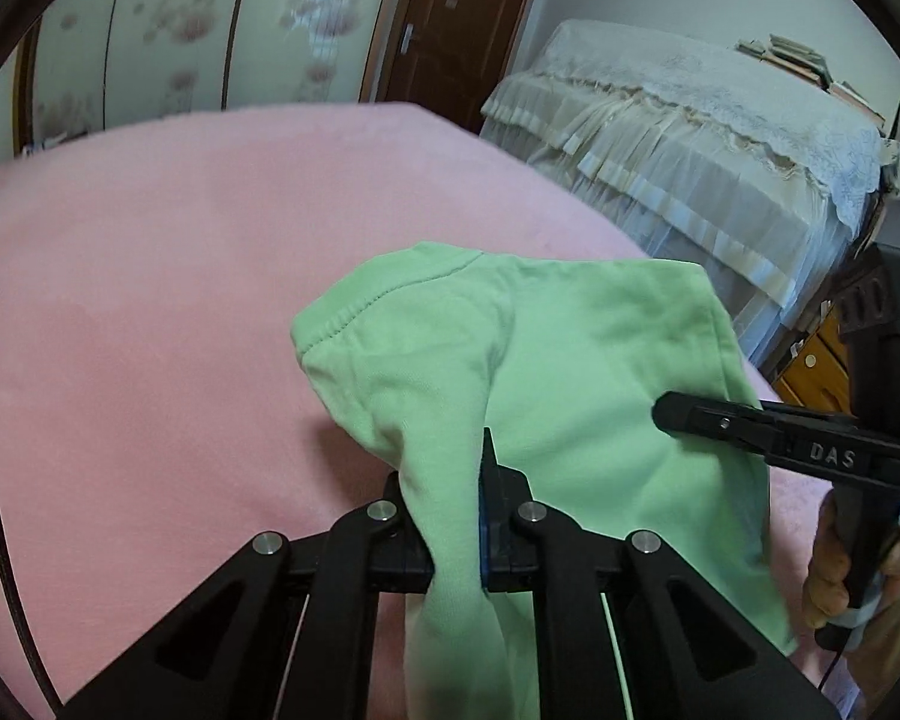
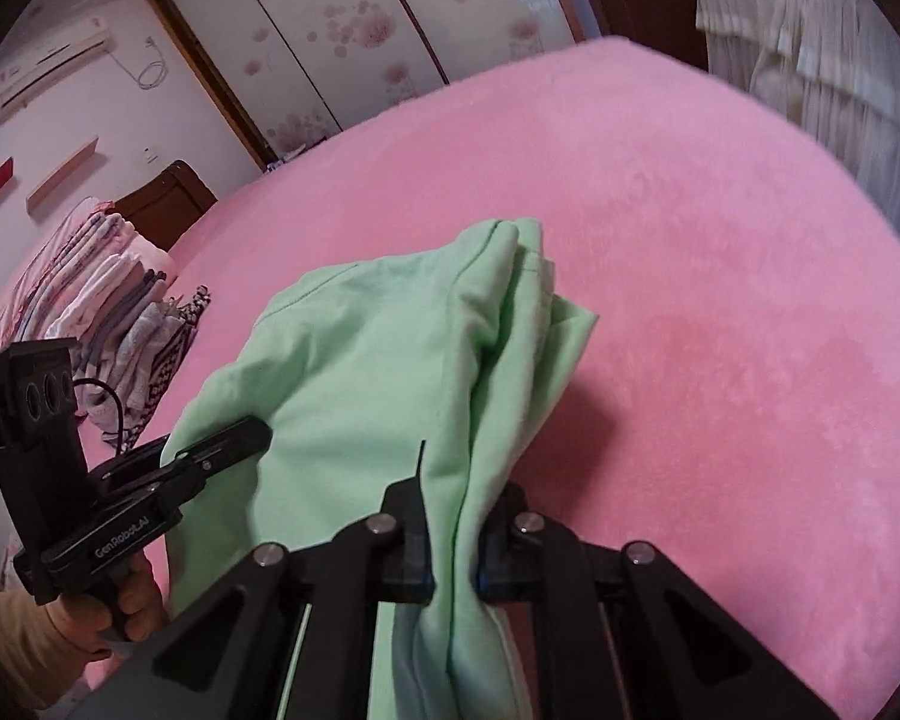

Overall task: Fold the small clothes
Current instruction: 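Grasp the folded green shirt with the left tool while the right tool grasps it, then lift the folded shirt with both tools and carry it to the clothes stack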

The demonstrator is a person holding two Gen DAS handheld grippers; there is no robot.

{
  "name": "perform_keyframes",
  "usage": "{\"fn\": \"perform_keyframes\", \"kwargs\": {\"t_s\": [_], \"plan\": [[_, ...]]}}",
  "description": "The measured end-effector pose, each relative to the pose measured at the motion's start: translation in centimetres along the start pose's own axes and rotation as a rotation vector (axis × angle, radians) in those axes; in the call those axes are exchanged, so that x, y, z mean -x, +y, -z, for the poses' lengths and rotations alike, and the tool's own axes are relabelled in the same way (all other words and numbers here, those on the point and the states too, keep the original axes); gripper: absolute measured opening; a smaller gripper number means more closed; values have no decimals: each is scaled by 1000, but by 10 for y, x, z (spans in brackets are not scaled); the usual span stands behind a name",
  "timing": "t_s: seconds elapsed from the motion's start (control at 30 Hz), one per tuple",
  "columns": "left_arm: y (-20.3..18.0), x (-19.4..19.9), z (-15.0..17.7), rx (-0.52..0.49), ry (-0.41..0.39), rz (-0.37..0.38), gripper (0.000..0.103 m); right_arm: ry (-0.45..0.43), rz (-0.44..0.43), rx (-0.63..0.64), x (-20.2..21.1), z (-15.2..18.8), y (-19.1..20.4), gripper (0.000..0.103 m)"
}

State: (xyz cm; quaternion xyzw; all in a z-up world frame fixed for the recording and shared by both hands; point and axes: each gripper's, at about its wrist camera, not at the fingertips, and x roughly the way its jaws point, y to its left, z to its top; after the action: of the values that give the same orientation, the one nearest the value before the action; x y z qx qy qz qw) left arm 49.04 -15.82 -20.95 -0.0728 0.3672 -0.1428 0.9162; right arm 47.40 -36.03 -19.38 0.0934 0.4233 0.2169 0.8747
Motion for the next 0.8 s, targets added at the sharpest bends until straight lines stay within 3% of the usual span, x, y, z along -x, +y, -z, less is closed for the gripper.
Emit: {"fn": "perform_keyframes", "kwargs": {"t_s": [0.2, 0.47, 0.63, 0.8], "plan": [[-25, 77, -15, -67, -115, -20, 7, -126, 14, 66, 72, 3, 47, 8], [-29, 224, -26, -104, -238, -22, 7, -234, -55, 154, 169, 6, 139, 8], [-4, 314, -23, -83, -284, -51, 7, -265, -115, 211, 206, 5, 208, 8], [31, 381, -23, -90, -280, -154, 8, -249, -182, 241, 212, 0, 280, 8]]}}
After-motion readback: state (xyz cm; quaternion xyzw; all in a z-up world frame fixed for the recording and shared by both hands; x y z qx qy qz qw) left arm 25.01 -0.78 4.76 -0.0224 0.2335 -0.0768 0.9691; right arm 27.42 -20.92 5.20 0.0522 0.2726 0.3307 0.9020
